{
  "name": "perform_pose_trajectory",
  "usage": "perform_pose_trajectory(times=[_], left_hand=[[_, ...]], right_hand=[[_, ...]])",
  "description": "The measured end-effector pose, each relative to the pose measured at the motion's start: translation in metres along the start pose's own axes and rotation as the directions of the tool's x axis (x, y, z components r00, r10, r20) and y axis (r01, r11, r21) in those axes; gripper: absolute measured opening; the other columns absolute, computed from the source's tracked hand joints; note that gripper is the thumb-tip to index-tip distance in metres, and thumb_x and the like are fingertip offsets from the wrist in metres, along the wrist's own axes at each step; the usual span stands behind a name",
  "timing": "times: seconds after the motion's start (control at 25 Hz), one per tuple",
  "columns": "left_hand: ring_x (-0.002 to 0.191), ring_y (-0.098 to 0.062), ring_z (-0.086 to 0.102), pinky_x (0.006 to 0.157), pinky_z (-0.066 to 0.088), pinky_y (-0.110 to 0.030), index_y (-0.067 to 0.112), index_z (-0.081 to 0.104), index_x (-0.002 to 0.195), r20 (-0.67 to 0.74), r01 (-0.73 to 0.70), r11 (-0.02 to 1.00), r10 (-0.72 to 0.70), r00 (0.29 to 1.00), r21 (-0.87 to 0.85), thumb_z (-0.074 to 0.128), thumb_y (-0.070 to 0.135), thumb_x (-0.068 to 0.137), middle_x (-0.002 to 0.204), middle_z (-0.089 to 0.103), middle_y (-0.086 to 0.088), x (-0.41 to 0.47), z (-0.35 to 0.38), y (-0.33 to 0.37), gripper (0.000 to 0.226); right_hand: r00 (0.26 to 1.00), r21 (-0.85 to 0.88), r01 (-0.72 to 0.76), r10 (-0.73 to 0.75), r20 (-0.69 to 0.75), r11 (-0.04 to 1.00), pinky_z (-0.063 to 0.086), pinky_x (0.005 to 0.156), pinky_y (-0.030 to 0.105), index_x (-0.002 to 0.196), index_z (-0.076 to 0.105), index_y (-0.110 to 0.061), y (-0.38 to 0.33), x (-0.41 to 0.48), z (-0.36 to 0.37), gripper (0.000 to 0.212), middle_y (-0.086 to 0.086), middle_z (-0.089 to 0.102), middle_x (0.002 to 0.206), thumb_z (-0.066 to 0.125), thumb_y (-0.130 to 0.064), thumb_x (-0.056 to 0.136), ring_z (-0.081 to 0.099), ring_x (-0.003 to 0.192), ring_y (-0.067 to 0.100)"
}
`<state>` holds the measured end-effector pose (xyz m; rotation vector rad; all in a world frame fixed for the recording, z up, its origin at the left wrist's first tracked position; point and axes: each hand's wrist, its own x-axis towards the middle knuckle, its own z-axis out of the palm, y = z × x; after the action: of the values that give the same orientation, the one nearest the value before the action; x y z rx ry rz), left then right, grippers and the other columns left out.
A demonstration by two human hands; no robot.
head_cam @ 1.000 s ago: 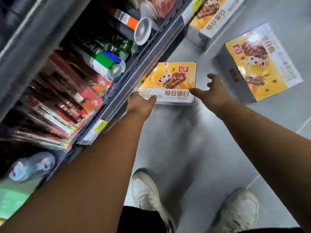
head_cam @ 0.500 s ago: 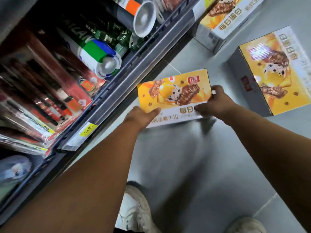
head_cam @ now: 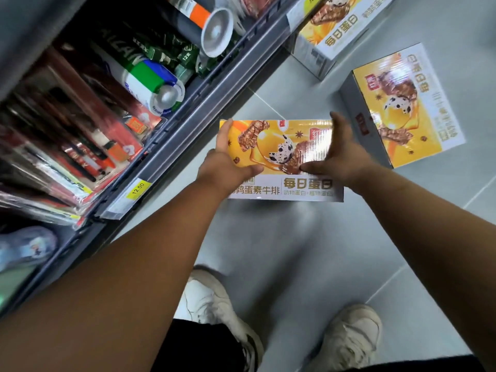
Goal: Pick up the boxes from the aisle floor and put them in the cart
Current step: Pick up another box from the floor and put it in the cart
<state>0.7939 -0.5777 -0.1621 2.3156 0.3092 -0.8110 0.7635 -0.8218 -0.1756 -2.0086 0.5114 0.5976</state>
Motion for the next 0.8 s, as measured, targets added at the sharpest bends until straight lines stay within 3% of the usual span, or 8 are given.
perform_pose_trajectory(times=[0.16,0.32,0.44,0.56,0.68,0.8], left_hand=[[0.105,-0.027,0.061,0.086,0.055,-0.046,0.063,0.003,0.139,-0.026,-0.033,0.999,0.034,0.999,0.019,0.086,0.047,0.063,0.126,0.056,0.001,-0.080,-0.051,0.051,0.113],[0.105,-0.024,0.061,0.084,0.052,-0.036,0.059,0.002,0.143,-0.082,-0.078,0.997,0.078,0.994,0.002,0.086,0.047,0.065,0.131,0.056,0.002,-0.163,-0.118,0.105,0.115],[0.113,-0.020,0.058,0.093,0.049,-0.035,0.048,-0.004,0.148,-0.120,-0.113,0.992,0.107,0.987,-0.052,0.087,0.044,0.063,0.135,0.055,0.005,-0.238,-0.172,0.152,0.125],[0.110,-0.021,0.060,0.093,0.051,-0.039,0.036,0.013,0.146,-0.150,-0.102,0.989,0.086,0.985,-0.103,0.090,0.043,0.058,0.123,0.060,0.006,-0.307,-0.219,0.198,0.117],[0.096,-0.018,0.062,0.084,0.055,-0.042,0.037,0.024,0.136,-0.164,-0.121,0.987,0.102,0.981,-0.105,0.090,0.042,0.058,0.112,0.062,0.007,-0.379,-0.267,0.241,0.102],[0.093,-0.009,0.061,0.087,0.052,-0.034,0.038,0.026,0.137,-0.231,-0.191,0.972,0.156,0.960,-0.138,0.091,0.035,0.060,0.114,0.059,0.013,-0.451,-0.311,0.276,0.101]], right_hand=[[0.998,0.052,0.057,-0.056,-0.023,0.997,0.046,0.100,0.052,0.144,0.004,-0.051,-0.056,-0.079,-0.045,0.124,-0.007,0.050,0.137,0.089,-0.033,0.056,0.053,0.122,0.024],[0.993,0.060,0.082,-0.076,-0.092,0.995,0.044,0.103,0.046,0.147,-0.006,-0.045,-0.125,-0.164,-0.092,0.132,-0.006,0.049,0.139,0.089,-0.032,0.055,0.054,0.122,0.021],[0.988,0.075,0.055,-0.043,-0.147,0.996,0.043,0.103,0.039,0.149,-0.015,-0.039,-0.185,-0.232,-0.134,0.140,-0.001,0.050,0.141,0.091,-0.031,0.057,0.055,0.120,0.021],[0.987,0.110,0.049,-0.031,-0.159,0.993,0.049,0.098,0.042,0.150,0.003,-0.030,-0.245,-0.306,-0.175,0.126,-0.003,0.057,0.130,0.091,-0.028,0.060,0.061,0.111,0.019],[0.982,0.111,0.102,-0.082,-0.171,0.988,0.050,0.095,0.041,0.144,0.017,-0.027,-0.295,-0.375,-0.214,0.112,-0.006,0.061,0.121,0.091,-0.025,0.060,0.063,0.104,0.016],[0.969,0.091,0.187,-0.168,-0.182,0.978,0.050,0.091,0.037,0.138,0.021,-0.032,-0.346,-0.434,-0.253,0.106,-0.007,0.062,0.116,0.091,-0.027,0.059,0.063,0.103,0.016]])
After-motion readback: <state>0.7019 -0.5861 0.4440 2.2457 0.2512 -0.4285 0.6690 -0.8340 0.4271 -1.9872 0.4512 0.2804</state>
